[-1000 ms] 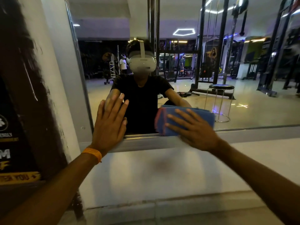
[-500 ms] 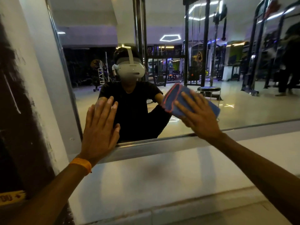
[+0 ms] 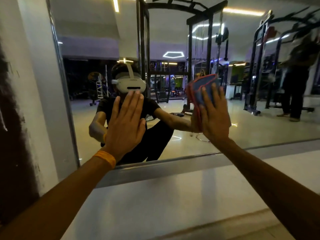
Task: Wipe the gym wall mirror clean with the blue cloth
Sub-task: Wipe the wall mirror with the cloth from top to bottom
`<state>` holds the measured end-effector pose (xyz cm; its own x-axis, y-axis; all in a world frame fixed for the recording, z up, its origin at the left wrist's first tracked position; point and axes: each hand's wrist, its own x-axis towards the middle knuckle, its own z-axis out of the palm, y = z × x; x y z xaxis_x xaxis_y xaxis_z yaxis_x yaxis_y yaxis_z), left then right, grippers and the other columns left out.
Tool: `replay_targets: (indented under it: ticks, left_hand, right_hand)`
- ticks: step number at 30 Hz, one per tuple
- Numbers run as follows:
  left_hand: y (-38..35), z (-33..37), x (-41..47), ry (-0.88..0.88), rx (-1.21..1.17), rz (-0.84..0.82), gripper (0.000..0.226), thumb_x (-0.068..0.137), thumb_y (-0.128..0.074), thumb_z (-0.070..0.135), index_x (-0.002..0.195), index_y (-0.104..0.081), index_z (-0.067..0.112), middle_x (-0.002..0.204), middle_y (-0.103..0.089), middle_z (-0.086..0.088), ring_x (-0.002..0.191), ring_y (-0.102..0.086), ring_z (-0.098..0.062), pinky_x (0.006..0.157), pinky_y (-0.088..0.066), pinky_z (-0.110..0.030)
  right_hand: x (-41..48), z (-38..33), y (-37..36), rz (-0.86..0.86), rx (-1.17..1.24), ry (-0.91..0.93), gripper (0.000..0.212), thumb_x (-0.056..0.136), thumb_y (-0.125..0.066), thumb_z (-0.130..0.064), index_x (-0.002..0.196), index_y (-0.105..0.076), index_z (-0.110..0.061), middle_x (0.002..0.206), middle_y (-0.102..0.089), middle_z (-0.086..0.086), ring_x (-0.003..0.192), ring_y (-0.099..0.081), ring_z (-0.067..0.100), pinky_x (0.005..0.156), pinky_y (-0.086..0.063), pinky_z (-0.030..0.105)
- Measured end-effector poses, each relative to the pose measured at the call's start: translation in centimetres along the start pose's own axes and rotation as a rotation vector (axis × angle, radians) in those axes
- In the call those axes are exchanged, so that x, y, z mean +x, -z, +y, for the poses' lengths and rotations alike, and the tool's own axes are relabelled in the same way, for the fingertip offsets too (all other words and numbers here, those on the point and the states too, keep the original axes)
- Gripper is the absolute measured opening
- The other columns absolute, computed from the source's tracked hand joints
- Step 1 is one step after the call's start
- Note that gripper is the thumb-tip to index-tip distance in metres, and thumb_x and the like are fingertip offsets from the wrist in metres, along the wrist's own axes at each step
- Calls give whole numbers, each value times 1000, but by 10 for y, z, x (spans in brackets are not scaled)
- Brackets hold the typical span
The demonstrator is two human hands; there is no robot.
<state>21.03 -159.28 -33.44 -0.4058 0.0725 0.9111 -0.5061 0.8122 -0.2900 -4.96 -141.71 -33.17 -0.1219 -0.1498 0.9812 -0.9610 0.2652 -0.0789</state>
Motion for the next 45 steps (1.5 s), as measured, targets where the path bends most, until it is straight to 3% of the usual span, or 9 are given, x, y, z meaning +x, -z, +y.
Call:
replay_targets:
  ticks: [3,7,9,16,21,27,34,40,45]
  left_hand:
    - [1,4,15,44,-30,-4,70,105,-41,34,164,-16,5,172,-16,-15,160,-10,-31,130,0,-52]
    - [0,6,30,9,-24,17,69,103,-40,35,162,-20,5,170,-19,-17,159,-14,-33,129,-4,-54]
    - [-3,6,36,-1,-26,35,69,103,-39,36,162,-21,5,170,-20,-17,159,-14,-33,129,1,-51]
    - [-6,20,36,84,-76,65,68,104,-37,36,162,-23,4,171,-19,-17,160,-11,-32,128,-6,-59]
    - [-14,46,46,96,-53,39,67,105,-38,36,163,-23,4,172,-16,-16,161,-8,-31,128,-8,-59]
    - [-23,73,44,103,-48,28,68,103,-44,30,162,-25,3,172,-16,-14,161,-6,-30,130,-4,-54]
    - [-33,110,68,191,-52,49,67,103,-40,32,161,-26,2,171,-18,-17,160,-10,-31,130,-4,-51]
    - [-23,105,48,180,17,-34,68,104,-33,38,162,-24,5,173,-14,-14,161,-6,-29,131,0,-48]
    - [-20,118,36,158,55,-93,65,104,-34,36,161,-29,4,171,-18,-15,161,-10,-31,131,-1,-49]
  right_hand:
    - [17,-22,-8,112,95,-284,60,111,-18,-51,162,-25,-18,171,-17,14,158,-7,37,124,-13,65]
    - [-30,-43,-9,-217,-47,390,53,111,-31,-41,161,-26,-23,171,-15,10,159,-3,33,129,2,49]
    - [-19,-15,5,-226,-71,475,53,112,-27,-45,160,-27,-24,170,-19,10,158,-10,35,129,-6,52]
    - [30,15,-2,150,69,-267,59,111,-14,-53,163,-18,-26,173,-6,4,158,-9,38,123,-14,67]
    - [-25,33,7,-176,-58,520,53,112,-30,-43,160,-28,-23,170,-18,11,158,-9,36,129,0,48]
    - [29,124,31,84,66,-172,55,113,-25,-43,163,-24,-20,172,-13,12,158,-2,32,124,-14,65]
    - [-10,106,22,-222,-59,698,70,99,-54,-43,161,-23,-28,169,-17,8,159,2,29,129,2,49]
    - [32,146,42,57,42,32,57,111,-32,-49,163,-22,-27,169,-20,18,157,-13,42,125,-14,63]
    - [-93,107,6,-216,-69,700,86,91,-67,-26,162,-19,-27,171,-13,8,159,-4,34,128,-6,54]
